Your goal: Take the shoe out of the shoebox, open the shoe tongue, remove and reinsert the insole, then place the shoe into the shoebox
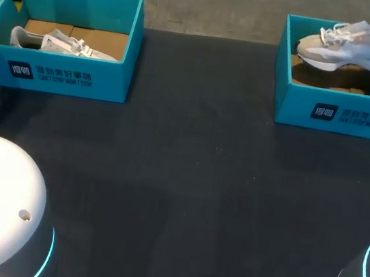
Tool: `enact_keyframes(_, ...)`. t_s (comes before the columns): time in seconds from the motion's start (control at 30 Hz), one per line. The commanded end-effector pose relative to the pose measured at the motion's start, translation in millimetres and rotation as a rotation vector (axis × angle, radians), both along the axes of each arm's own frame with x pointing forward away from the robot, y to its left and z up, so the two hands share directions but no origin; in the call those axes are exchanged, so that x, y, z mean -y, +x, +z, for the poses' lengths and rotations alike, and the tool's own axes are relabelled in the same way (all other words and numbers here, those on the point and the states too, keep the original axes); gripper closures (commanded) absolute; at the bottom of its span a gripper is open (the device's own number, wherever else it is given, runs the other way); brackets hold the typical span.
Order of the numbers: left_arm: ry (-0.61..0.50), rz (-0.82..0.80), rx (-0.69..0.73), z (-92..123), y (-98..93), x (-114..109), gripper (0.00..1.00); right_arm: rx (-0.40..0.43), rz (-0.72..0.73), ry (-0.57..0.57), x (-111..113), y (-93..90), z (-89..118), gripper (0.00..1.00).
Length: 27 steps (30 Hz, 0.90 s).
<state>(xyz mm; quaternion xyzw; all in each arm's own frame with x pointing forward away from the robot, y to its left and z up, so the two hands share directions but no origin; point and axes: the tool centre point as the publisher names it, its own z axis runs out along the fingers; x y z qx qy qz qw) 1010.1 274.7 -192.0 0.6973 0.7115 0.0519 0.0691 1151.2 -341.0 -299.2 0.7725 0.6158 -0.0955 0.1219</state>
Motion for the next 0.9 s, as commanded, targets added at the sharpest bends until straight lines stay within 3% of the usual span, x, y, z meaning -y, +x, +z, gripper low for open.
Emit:
enact_keyframes(0.03, 0.002, 0.000, 0.002, 0, -1.1, 0, 0.00, 0.044, 0.007, -0.018, -2, -12.7, 25, 1.00)
enact_keyframes(0.53, 0.002, 0.000, 0.002, 0, -1.1, 0, 0.00, 0.096, 0.005, -0.082, -2, -17.1, 102, 1.00)
enact_keyframes(0.7, 0.002, 0.000, 0.002, 0, -1.1, 0, 0.00, 0.112, -0.001, -0.098, -9, -29.1, 129, 1.00)
enact_keyframes(0.9, 0.002, 0.000, 0.002, 0, -1.1, 0, 0.00, 0.110, 0.010, -0.102, -30, -52.2, 146, 1.00)
